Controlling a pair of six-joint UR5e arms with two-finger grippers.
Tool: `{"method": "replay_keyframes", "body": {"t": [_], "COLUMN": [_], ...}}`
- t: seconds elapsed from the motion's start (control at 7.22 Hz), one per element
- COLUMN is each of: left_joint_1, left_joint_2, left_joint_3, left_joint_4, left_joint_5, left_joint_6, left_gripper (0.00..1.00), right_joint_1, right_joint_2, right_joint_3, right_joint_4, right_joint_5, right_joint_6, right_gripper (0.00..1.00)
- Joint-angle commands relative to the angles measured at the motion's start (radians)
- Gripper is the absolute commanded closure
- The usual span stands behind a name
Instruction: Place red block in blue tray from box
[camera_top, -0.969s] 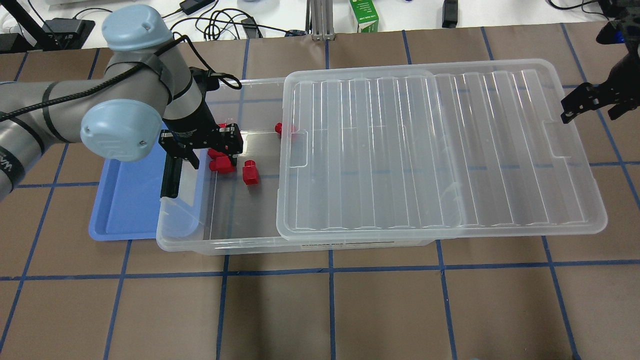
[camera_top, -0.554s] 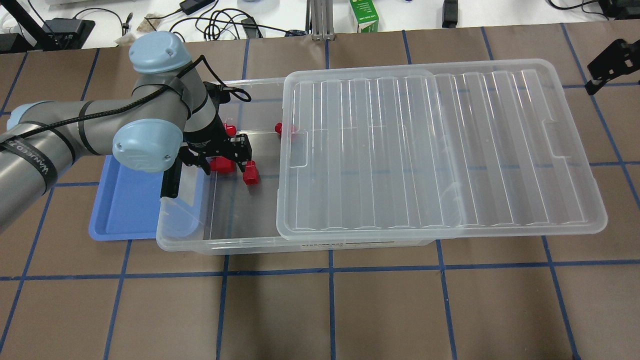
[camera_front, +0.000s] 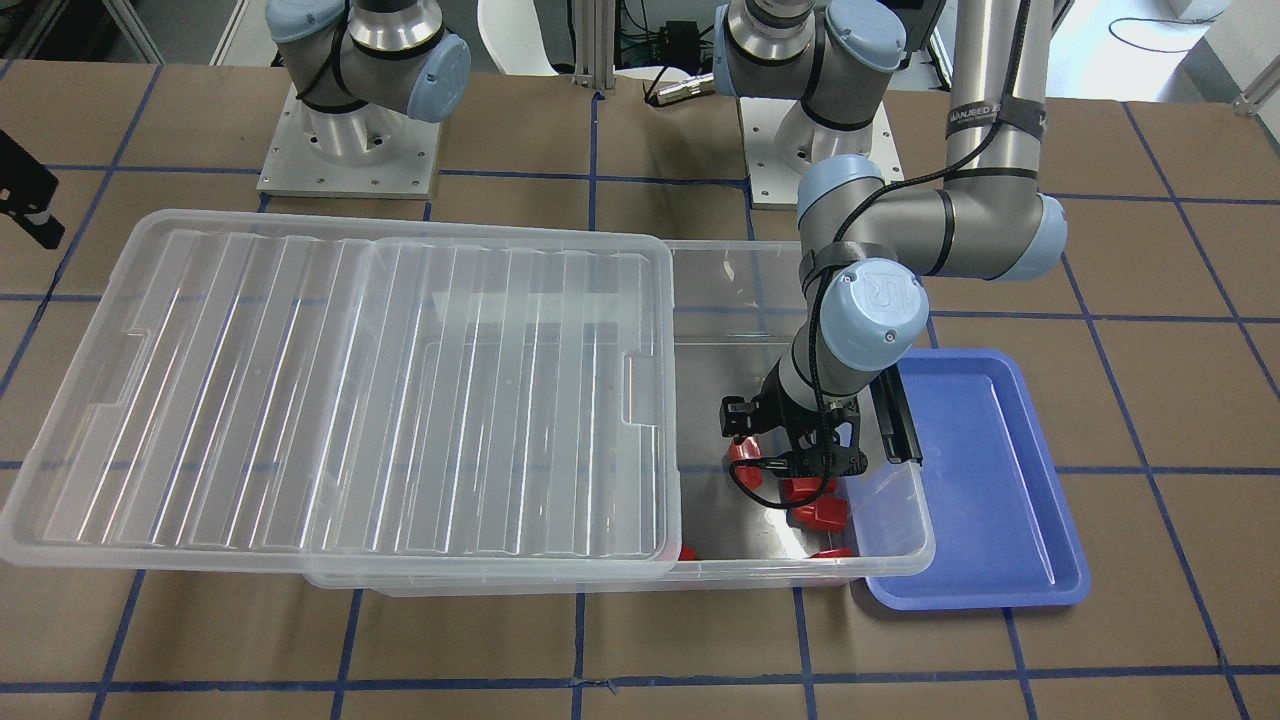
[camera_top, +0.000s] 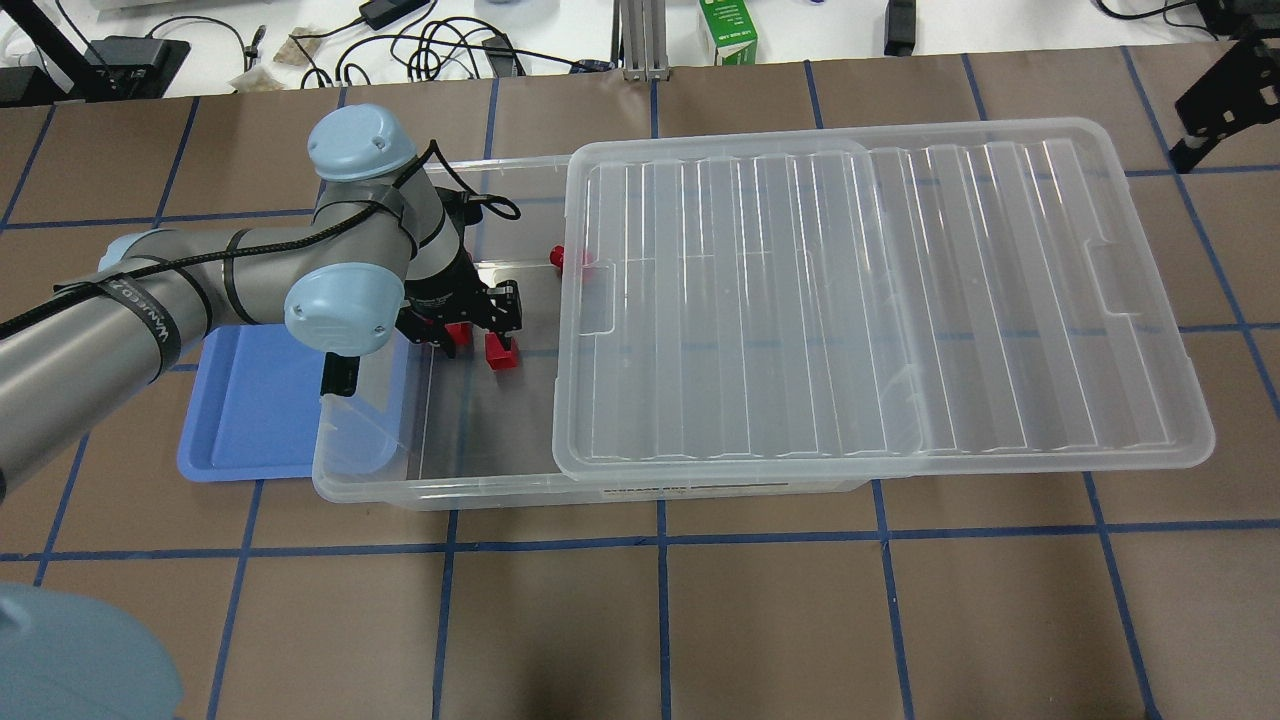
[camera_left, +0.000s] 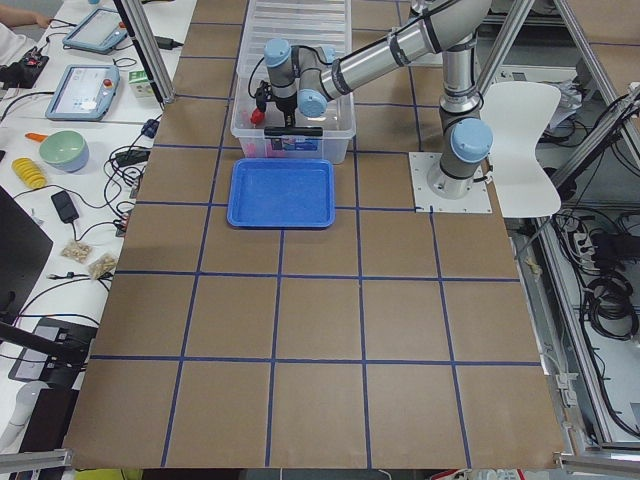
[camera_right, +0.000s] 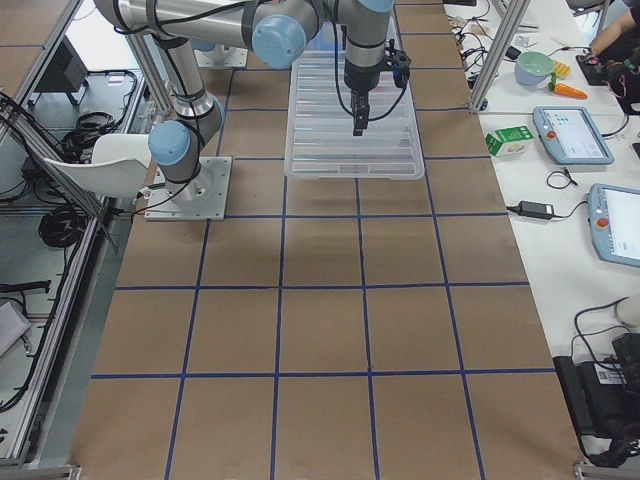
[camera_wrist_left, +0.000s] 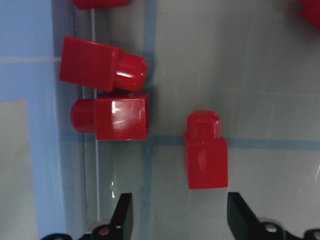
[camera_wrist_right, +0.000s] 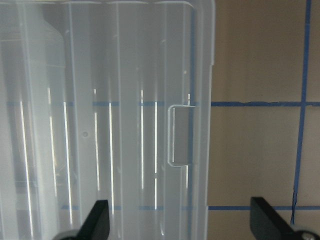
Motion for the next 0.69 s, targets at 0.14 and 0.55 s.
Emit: {"method": "replay_keyframes", "body": {"t": [0.14,0.55], "left_joint_1": [0.000,-0.009], "left_joint_2": [-0.056,-0.075], "left_joint_3": [0.000,0.001], "left_joint_4": [0.049,0.059], "left_joint_5": [-0.020,-0.019], "left_joint_6": [-0.030,-0.037], "left_gripper": [0.29,0.72], "right_joint_1": [0.257,0.279], "right_joint_2": [0.005,0.014], "right_joint_3": [-0.002,0.002], "right_joint_4": [-0.030,-0.032], "right_joint_5": [-0.004,-0.001], "right_joint_6": [0.317,0.335], "right_gripper": [0.00,0.00]}}
